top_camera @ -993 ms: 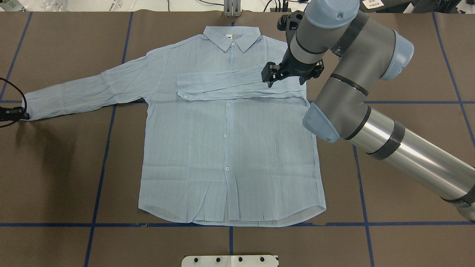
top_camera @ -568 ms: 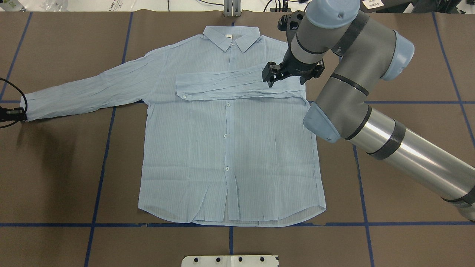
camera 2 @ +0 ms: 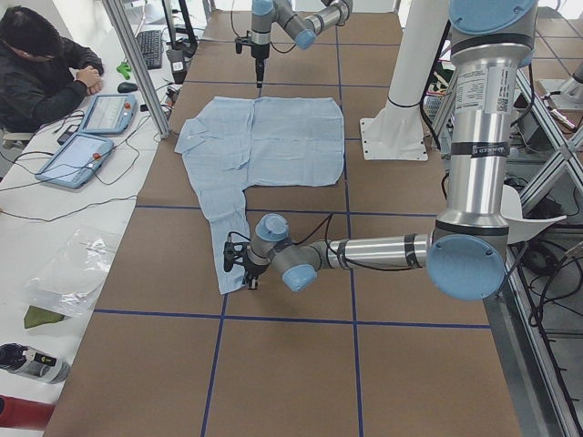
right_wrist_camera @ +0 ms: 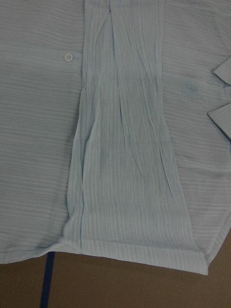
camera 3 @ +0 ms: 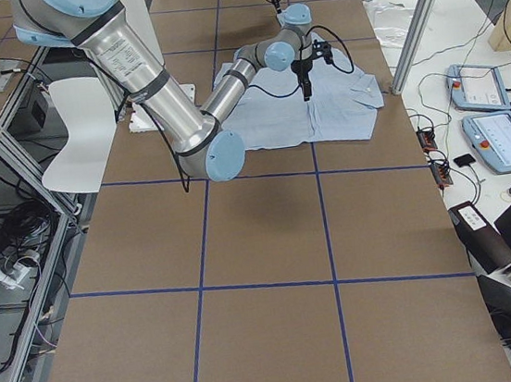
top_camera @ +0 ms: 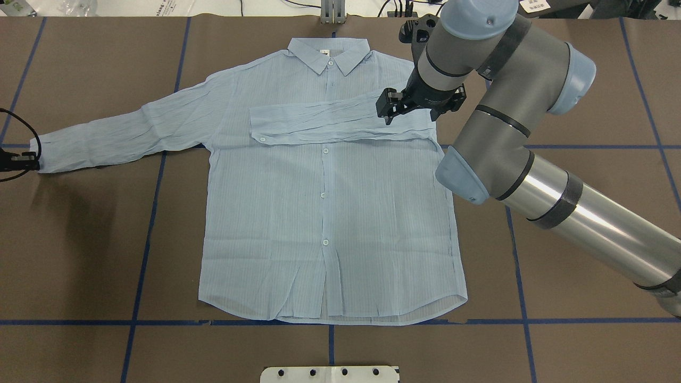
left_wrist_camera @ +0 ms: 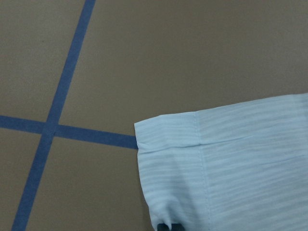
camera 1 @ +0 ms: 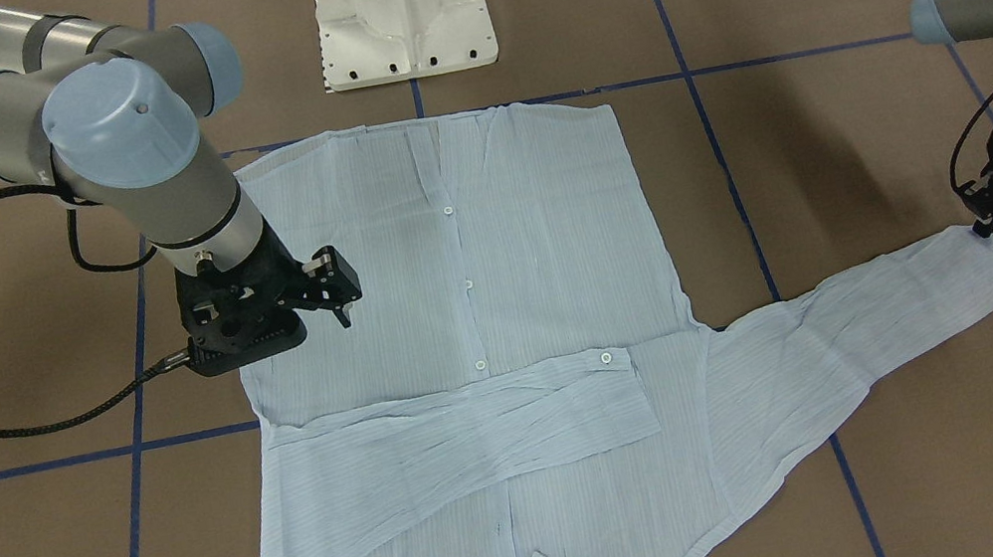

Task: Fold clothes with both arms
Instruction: 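Carry the cuff across with the left gripper while the right arm withdraws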

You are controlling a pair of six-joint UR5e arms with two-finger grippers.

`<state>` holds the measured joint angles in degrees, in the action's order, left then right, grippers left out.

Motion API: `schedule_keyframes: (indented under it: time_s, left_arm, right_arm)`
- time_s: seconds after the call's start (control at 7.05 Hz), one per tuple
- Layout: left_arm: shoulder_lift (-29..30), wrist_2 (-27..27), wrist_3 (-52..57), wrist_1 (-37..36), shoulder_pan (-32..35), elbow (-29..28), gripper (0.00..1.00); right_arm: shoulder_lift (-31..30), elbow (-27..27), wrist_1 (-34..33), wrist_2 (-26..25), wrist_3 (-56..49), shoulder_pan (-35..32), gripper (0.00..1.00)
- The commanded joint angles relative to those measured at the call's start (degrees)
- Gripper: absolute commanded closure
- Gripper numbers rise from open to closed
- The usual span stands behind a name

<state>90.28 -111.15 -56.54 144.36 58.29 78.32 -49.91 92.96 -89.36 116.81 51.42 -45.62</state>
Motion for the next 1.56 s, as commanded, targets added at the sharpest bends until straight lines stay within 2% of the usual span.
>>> schedule_keyframes:
  time_s: [0.0,0.14,0.28,0.57,0.99,1.28,1.42]
  left_arm:
    - [-0.36,-0.12,0.12,-0.57,0.51,3.93,1.00]
    - [-0.10,-0.12,0.12,-0.84,0.94,5.43,1.00]
    - [0.42,-0.12,0.12,-4.06,1.91,7.97,1.00]
    - [4.35,-0.03,0.12,-16.24,2.26,16.48,1.00]
    - [22.86,-0.21,-3.81,-36.81,2.09,18.10,1.00]
    - [33.16,-1.87,-14.58,-44.14,-1.13,17.66,1.00]
    - [38.08,-3.79,-21.87,-44.78,-3.08,17.05,1.00]
  right_arm:
    - [-0.62,0.46,-0.02,0.35,0.09,-0.26,0.01]
    - [-1.58,1.16,-0.02,0.78,0.09,-0.70,0.01]
    - [-5.33,4.30,-0.02,1.48,0.00,-1.31,0.01]
    - [-9.83,7.14,-0.11,3.59,0.00,-3.24,0.01]
    - [-16.42,9.86,-0.11,3.78,-1.92,-6.14,0.01]
    - [-22.05,10.84,-0.11,3.95,-10.76,-9.91,0.01]
    - [-24.07,10.66,-0.02,4.04,-15.34,-12.02,0.01]
